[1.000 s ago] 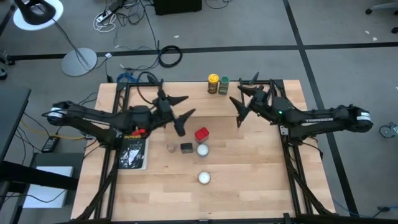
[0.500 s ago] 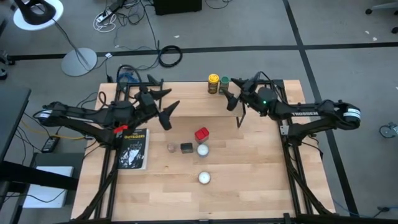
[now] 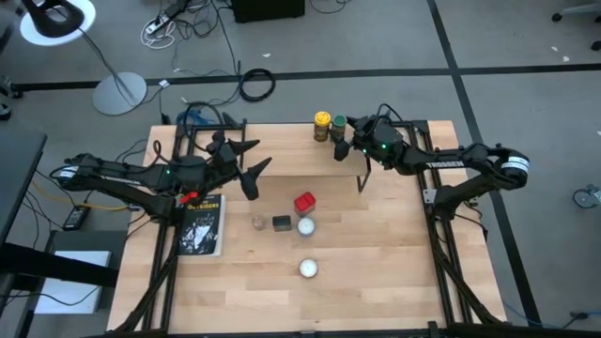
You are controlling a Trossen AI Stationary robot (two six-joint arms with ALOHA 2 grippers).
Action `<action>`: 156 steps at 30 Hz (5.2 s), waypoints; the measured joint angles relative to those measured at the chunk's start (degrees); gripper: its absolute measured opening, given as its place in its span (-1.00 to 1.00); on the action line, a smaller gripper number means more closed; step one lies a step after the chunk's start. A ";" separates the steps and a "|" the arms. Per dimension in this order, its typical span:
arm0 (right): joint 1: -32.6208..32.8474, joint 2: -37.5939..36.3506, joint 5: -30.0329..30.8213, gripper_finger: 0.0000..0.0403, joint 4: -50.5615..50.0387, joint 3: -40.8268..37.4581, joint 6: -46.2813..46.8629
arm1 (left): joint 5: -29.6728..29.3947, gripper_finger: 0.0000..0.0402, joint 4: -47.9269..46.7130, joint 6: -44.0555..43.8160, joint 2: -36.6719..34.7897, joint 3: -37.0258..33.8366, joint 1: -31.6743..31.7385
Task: Shelf spices
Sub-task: Remove the green seasoning bottle from the shelf, then remove the yellow seasoning bottle from the shelf
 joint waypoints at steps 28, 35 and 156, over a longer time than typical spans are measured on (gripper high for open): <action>11.20 -11.64 1.33 -0.03 -15.84 -0.04 -0.11 | 0.24 0.42 -4.33 -2.09 0.07 -0.04 -0.03; 22.88 -19.99 -2.08 -0.03 -20.24 -0.04 -2.31 | 0.24 0.42 -4.36 -2.07 0.07 -0.04 -0.03; 0.36 3.22 -8.20 0.43 -38.86 28.13 -3.99 | 1.42 0.42 -4.20 -2.39 0.04 -0.04 -0.01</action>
